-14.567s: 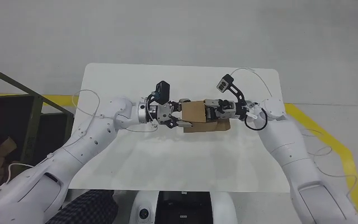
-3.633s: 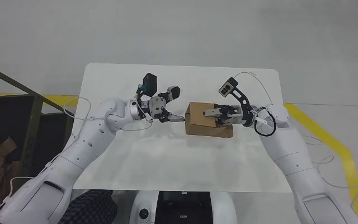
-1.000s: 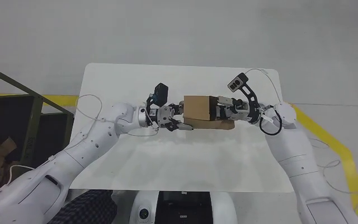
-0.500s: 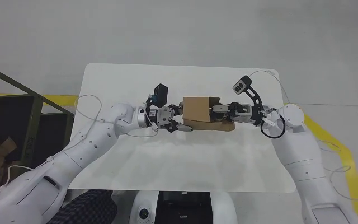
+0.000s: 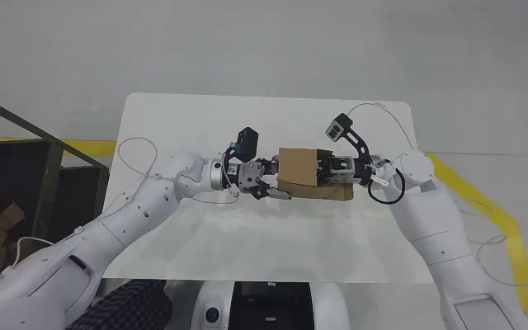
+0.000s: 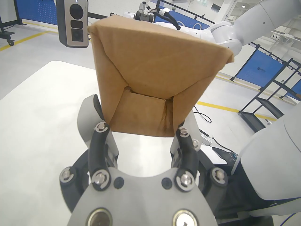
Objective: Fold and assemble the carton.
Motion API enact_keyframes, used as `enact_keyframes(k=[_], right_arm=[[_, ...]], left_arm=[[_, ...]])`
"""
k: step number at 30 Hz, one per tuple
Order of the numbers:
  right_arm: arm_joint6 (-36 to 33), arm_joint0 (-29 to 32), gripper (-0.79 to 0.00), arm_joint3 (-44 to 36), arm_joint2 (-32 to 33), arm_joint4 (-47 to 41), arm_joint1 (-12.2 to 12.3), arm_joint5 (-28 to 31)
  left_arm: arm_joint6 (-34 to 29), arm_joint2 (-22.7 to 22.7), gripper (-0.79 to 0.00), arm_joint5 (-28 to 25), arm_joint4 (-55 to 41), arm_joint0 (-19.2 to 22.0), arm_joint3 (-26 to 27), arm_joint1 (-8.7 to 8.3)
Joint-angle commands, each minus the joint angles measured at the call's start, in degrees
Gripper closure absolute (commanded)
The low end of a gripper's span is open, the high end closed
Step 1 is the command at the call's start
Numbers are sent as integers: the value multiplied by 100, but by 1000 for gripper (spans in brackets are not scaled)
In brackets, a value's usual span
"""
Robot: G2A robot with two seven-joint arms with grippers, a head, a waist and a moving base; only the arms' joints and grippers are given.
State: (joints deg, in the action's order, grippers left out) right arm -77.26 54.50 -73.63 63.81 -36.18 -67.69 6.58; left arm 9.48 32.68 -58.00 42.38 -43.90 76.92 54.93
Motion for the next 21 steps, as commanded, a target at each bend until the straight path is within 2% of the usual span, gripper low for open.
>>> enact_keyframes(k=[1,21], right_arm=[[-17,-25,0,37,-26,-28,-7,19],[274,-73,0,29,-367,-147,-108,171]], left_arm=[[22,-17,-419,0,-15,20,-21,9],[92,-55,-419,0,-40,65,-89,27]])
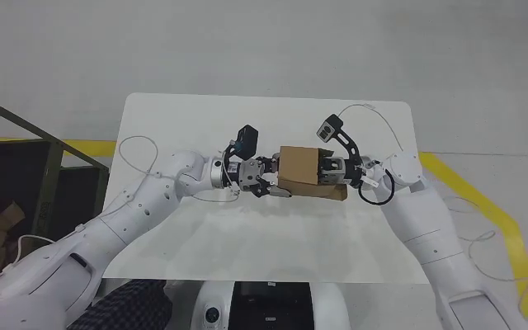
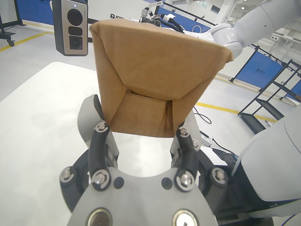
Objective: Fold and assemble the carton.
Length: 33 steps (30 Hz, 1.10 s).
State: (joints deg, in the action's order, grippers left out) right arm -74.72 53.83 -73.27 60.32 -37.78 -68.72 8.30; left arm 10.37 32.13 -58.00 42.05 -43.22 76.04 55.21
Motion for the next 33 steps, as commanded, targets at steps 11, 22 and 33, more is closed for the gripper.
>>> enact_keyframes(k=[11,22,33], right_arm=[[55,13,0,7,128,176,46,-39],[109,114,0,-191,71,303,63,-136],[159,78,0,-91,-6,248,37,-48]], left_arm=[[41,19,-419,0,-53,-36,-31,-28],[-14,-17,-422,0,-127,-30,-3,-31],[-102,-57,-425,0,-201,3,15,-8]])
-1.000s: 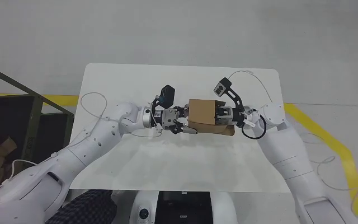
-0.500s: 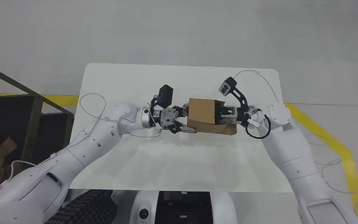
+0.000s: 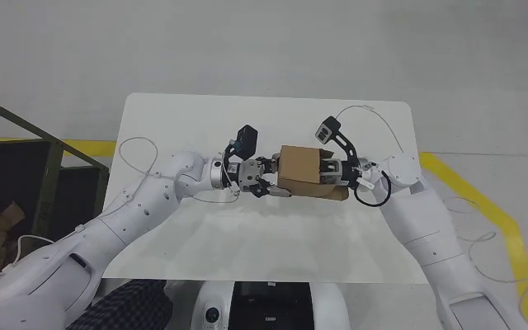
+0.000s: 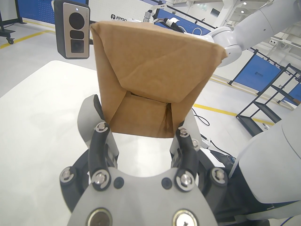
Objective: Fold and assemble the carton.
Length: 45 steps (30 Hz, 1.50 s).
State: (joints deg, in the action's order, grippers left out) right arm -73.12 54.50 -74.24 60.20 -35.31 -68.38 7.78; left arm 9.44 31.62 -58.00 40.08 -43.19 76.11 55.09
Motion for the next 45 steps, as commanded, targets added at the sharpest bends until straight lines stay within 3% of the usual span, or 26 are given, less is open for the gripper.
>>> enact_keyframes(k=[1,29,36,45], right_arm=[[-7,18,0,12,16,-5,6,3],[-14,97,0,126,-29,-256,-21,96],[-62,190,0,157,40,-476,-20,181],[-189,156,0,358,-67,-806,-88,330]], left_arm=[[-16,-10,-428,0,-8,2,11,8],[-183,62,-456,0,-86,-26,60,29],[-139,137,-776,0,-127,-90,81,-16],[-24,230,-785,0,-229,-168,237,-111]])
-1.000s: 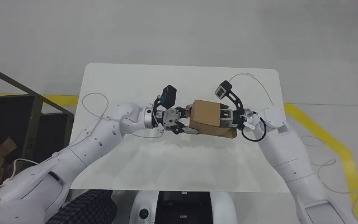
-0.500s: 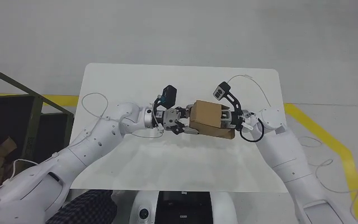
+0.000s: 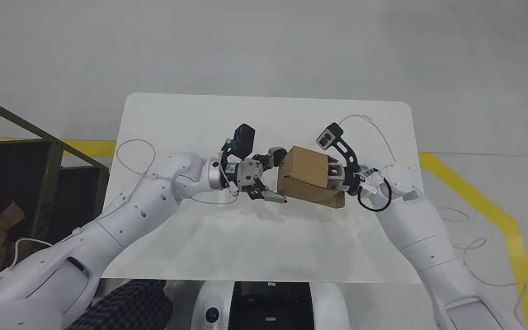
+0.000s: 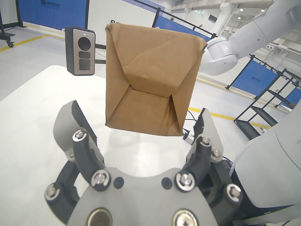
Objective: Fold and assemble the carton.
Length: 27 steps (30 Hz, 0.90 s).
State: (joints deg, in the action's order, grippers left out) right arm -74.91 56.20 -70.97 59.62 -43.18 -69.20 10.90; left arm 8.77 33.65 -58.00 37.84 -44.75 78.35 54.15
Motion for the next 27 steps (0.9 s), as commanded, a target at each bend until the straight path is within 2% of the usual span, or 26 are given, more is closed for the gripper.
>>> enact_keyframes(k=[1,6,11,19,27], right_arm=[[-25,-31,0,60,-9,-28,-11,31],[-85,-69,0,173,28,-12,-10,66],[-116,-55,0,164,23,45,-10,65],[-140,-43,0,46,-14,135,-17,33],[-105,-94,0,-15,-45,258,-23,-41]], left_arm=[[93,61,-785,0,-15,-25,14,-33],[400,341,-785,0,-15,-121,-55,-121],[442,490,-785,0,-25,-184,-63,-134],[263,531,-785,189,-434,-163,-293,11],[-281,525,-785,255,-901,-91,-443,148]])
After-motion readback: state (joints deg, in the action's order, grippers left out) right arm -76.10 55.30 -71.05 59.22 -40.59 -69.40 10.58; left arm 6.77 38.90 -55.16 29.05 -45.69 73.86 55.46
